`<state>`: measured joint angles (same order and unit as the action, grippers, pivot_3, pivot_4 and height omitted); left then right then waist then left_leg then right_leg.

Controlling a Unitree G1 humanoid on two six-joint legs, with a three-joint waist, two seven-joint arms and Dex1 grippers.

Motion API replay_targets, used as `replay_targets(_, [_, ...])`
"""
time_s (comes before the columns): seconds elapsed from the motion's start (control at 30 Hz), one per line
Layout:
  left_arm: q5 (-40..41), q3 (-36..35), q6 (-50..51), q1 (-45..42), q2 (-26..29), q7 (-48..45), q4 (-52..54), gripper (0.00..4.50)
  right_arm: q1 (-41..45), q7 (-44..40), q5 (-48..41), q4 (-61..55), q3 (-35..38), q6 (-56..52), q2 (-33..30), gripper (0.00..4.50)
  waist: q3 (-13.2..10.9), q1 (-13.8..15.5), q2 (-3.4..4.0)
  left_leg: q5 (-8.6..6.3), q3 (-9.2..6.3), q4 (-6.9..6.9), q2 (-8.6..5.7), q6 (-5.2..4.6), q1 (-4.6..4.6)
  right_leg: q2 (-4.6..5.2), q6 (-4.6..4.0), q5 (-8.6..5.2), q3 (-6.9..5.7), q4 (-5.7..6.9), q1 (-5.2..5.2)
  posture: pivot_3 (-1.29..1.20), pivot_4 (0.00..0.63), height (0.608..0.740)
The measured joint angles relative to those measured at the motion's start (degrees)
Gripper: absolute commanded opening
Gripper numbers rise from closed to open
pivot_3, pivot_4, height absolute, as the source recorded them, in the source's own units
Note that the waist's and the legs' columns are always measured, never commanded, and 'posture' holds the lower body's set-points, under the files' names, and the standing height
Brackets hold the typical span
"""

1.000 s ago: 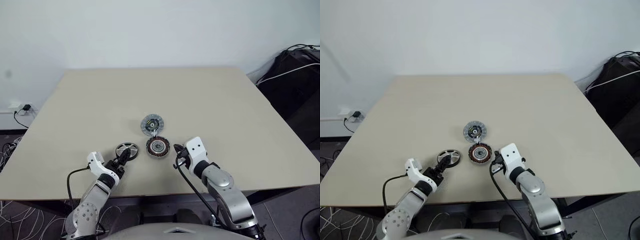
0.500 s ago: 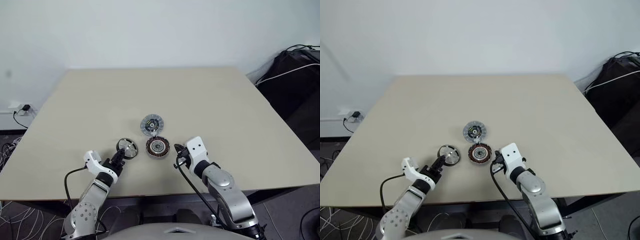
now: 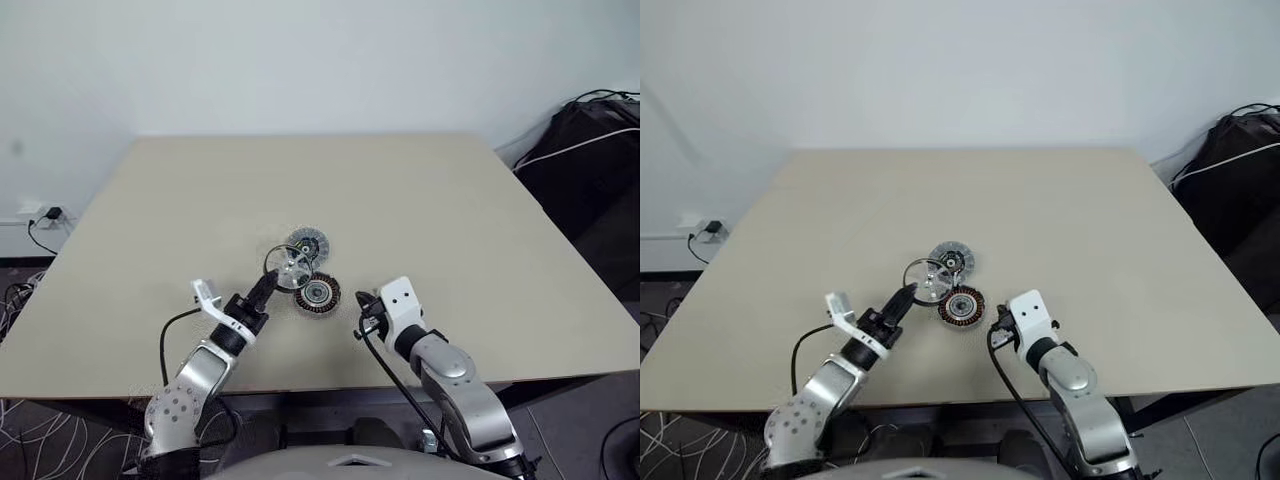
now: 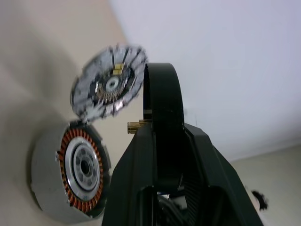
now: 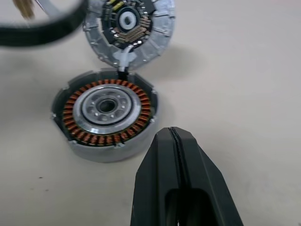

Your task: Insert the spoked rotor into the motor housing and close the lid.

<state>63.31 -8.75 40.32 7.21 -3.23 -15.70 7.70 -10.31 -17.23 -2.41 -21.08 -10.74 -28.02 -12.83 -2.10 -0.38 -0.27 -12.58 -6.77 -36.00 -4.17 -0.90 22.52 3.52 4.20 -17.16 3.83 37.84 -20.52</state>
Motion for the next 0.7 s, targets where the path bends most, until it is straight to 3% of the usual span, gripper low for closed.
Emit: replay_targets(0.7, [-7.66,3.24,2.41,-5.93,-0.52,-2.84,-12.18,0.43,-0.68,0.98,-0.08,-1.65,0.05,-0.01,0.13,0.00,0.00,0.08,-0.01,0.00,-0.01,0.00,-0.01,0.00,0.01,0.02,0.20,0.16,0.01,-0.01,-0.01,0.00,0.000,0.740])
